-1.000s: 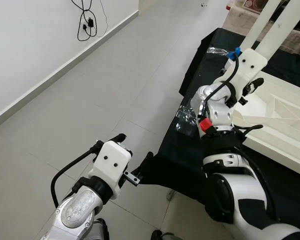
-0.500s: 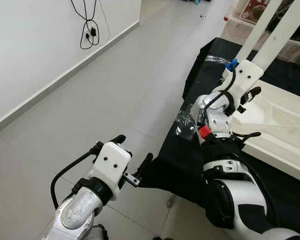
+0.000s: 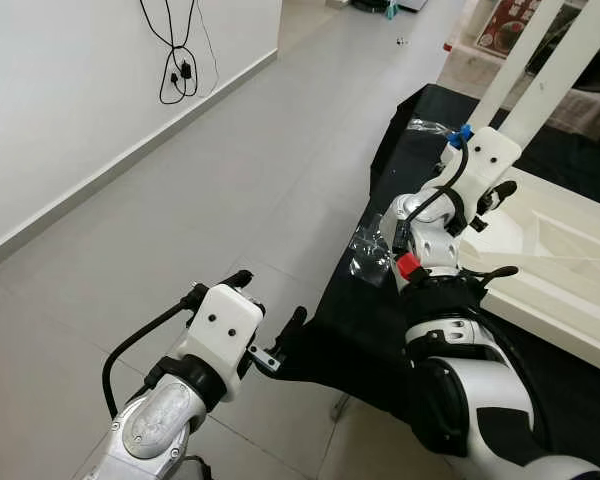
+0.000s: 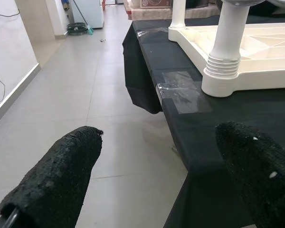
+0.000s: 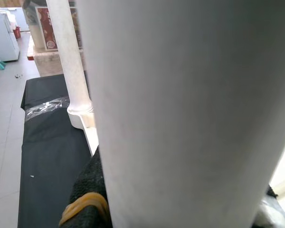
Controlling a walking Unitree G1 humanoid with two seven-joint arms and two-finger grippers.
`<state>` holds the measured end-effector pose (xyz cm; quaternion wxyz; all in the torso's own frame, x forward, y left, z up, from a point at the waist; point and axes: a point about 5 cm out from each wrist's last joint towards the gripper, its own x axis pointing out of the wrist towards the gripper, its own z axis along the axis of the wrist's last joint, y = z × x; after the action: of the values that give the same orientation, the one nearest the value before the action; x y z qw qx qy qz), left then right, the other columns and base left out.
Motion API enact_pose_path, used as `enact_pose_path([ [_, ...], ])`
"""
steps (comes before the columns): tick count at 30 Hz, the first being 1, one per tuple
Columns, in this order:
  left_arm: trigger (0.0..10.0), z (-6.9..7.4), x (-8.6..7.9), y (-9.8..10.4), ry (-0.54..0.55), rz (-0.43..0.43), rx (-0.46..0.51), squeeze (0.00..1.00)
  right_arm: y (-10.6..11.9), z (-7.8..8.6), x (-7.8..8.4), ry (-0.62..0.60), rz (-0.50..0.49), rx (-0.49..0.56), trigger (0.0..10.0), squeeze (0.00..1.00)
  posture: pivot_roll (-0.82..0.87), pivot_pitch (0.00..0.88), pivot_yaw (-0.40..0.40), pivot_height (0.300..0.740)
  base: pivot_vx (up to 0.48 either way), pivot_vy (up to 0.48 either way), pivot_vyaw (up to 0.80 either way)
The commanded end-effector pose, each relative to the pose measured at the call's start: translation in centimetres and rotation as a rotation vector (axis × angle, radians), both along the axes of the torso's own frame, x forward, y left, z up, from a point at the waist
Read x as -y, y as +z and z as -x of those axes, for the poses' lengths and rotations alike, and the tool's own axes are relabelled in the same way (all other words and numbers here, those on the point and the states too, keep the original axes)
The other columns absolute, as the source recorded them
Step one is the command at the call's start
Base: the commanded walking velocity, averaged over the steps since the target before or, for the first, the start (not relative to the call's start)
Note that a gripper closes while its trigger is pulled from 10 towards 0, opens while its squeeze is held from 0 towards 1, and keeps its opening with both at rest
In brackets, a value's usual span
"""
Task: Building children table
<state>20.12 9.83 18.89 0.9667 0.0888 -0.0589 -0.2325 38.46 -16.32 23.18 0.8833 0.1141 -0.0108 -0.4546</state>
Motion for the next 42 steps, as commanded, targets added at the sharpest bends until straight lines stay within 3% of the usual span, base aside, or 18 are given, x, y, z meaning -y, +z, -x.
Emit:
enact_pose_path([
  [1, 10.0, 0.2, 0.2, -0.2, -0.007, -0.003, -0.005, 0.0, -6.6, 1.0, 0.0, -0.013, -0.191, -0.259, 10.0, 0.0, 0.17, 0.196, -0.116, 0.74, 0.0, 0.0, 0.0],
  [2, 10.0, 0.2, 0.2, -0.2, -0.007, -0.004, -0.005, 0.0, -6.7, 1.0, 0.0, -0.017, -0.192, -0.262, 10.0, 0.0, 0.17, 0.197, -0.116, 0.74, 0.0, 0.0, 0.0],
  [3, 10.0, 0.2, 0.2, -0.2, -0.008, -0.005, -0.004, 0.0, -6.7, 1.0, 0.1, -0.022, -0.189, -0.255, 10.0, 1.0, 0.17, 0.196, -0.115, 0.74, 0.0, 0.0, 0.0],
  [10, 10.0, 0.3, 0.2, -0.2, -0.008, -0.004, -0.006, 0.0, -5.8, 0.8, -0.1, -0.005, -0.175, -0.213, 10.0, 1.0, 0.17, 0.194, -0.114, 0.74, 0.0, 0.0, 0.0],
  [11, 10.0, 0.2, 0.2, -0.2, -0.008, -0.004, -0.006, 0.0, -5.5, 0.7, -0.2, -0.007, -0.167, -0.195, 10.0, 0.0, 0.17, 0.194, -0.115, 0.74, 0.0, 0.0, 0.0],
  [25, 10.0, 0.1, 0.1, -0.2, -0.004, -0.009, -0.002, 0.0, -3.7, 1.4, -1.5, 0.084, -0.076, -0.097, 10.0, 0.0, 0.17, 0.19, -0.115, 0.74, 0.0, 0.0, 0.0],
  [33, 10.0, -0.3, 0.2, -0.2, -0.009, -0.01, 0.007, 0.0, -5.1, 3.9, -3.0, 0.195, -0.048, -0.148, 10.0, 0.0, 0.16, 0.169, -0.105, 0.74, 0.0, 0.0, 0.0],
  [34, 10.0, -0.3, 0.1, -0.2, -0.008, -0.01, 0.009, 0.0, -5.2, 4.1, -3.2, 0.226, -0.047, -0.154, 10.0, 0.52, 0.16, 0.169, -0.107, 0.74, 0.0, 0.0, 0.0],
  [35, 10.0, -0.4, 0.1, -0.2, -0.007, -0.011, 0.009, 0.0, -5.3, 4.3, -3.3, 0.25, -0.047, -0.157, 10.0, 0.52, 0.16, 0.169, -0.107, 0.74, 0.0, 0.0, 0.0],
  [36, 10.0, -0.4, 0.1, -0.2, -0.006, -0.013, 0.01, 0.0, -5.4, 4.5, -3.5, 0.282, -0.046, -0.156, 10.0, 1.0, 0.16, 0.166, -0.107, 0.74, 0.0, 0.0, 0.0],
  [42, 10.0, -0.4, 0.0, -0.2, -0.005, -0.014, 0.012, 0.0, -5.6, 5.3, -3.9, 0.36, -0.06, -0.165, 10.0, 1.0, 0.15, 0.161, -0.104, 0.74, 0.0, 0.0, 0.0],
])
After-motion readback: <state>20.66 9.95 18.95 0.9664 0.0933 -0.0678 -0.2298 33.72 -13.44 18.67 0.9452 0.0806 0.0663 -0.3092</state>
